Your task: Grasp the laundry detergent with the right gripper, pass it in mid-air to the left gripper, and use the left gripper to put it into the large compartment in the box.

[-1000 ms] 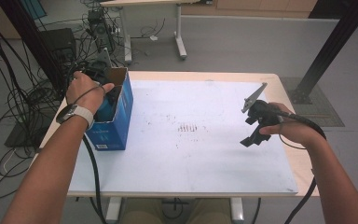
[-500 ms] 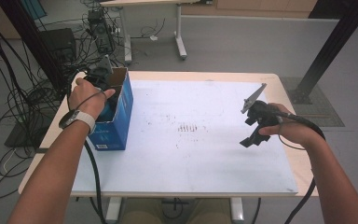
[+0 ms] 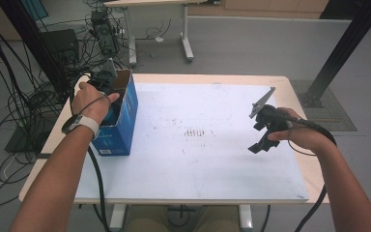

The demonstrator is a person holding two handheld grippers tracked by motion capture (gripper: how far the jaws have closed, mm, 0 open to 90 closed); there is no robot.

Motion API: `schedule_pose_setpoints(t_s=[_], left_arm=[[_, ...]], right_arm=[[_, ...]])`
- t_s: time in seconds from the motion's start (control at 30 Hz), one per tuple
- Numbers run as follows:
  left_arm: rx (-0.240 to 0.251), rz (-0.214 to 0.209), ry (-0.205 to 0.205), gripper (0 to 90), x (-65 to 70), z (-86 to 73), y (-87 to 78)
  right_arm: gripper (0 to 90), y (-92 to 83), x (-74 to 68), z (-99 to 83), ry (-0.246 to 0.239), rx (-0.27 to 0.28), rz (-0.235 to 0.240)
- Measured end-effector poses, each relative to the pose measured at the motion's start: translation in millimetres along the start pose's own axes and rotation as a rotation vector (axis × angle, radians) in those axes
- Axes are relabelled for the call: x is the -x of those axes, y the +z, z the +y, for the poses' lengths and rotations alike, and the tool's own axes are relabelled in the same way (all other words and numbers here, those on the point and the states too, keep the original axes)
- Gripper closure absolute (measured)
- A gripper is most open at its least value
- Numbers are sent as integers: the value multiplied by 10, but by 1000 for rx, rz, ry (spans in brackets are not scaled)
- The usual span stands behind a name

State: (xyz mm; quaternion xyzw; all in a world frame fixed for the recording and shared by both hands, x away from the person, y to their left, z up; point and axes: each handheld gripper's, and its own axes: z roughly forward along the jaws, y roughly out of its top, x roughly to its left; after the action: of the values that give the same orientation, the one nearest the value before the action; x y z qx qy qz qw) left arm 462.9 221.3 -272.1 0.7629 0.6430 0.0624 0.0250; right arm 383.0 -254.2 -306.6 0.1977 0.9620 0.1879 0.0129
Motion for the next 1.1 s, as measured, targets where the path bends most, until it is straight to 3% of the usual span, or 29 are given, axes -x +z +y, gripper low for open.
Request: schedule_pose_setpoints(t_s=[1.1], left_arm=[[4, -6, 1, 373, -7, 6, 11]], right_arm=[[74, 18, -14, -6, 3, -5, 3]])
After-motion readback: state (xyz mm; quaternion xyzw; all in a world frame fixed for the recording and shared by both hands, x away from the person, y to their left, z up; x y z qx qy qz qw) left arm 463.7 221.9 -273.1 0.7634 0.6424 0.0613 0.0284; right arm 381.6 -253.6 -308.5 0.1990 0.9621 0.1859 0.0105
